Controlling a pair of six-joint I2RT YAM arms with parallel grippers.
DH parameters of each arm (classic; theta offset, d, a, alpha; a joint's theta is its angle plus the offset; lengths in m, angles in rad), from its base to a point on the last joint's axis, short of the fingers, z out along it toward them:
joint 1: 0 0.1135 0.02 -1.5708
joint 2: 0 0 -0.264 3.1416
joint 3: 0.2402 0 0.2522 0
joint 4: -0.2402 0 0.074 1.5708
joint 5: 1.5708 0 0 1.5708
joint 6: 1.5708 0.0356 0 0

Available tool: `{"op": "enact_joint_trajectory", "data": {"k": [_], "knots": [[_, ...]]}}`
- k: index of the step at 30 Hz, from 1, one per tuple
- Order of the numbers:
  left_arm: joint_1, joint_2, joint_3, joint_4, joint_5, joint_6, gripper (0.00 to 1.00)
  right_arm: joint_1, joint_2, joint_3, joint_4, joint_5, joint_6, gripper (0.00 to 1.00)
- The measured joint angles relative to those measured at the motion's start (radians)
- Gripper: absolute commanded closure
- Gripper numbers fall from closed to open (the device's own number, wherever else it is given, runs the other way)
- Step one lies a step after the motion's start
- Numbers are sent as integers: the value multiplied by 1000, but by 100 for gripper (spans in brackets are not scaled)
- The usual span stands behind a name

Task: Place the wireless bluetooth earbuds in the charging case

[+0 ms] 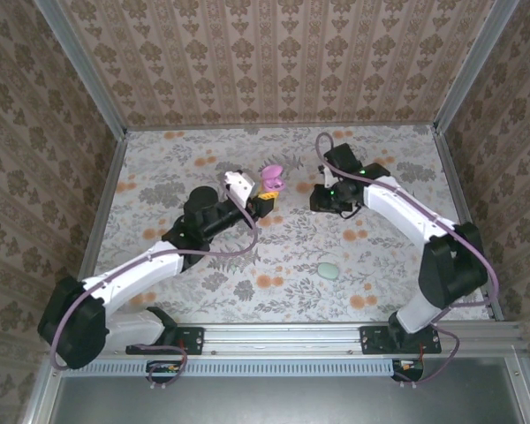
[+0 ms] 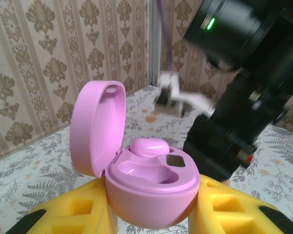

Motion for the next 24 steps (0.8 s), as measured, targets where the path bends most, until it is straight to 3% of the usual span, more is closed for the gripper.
{"op": "enact_joint_trajectory", "data": {"k": [12, 24], "knots": [[-10, 188, 51, 33, 8, 19, 66, -6, -150, 80, -57, -31, 6, 74], [-67, 254, 103, 50, 3, 82, 66, 4, -165, 132, -55, -109, 32, 74]]}}
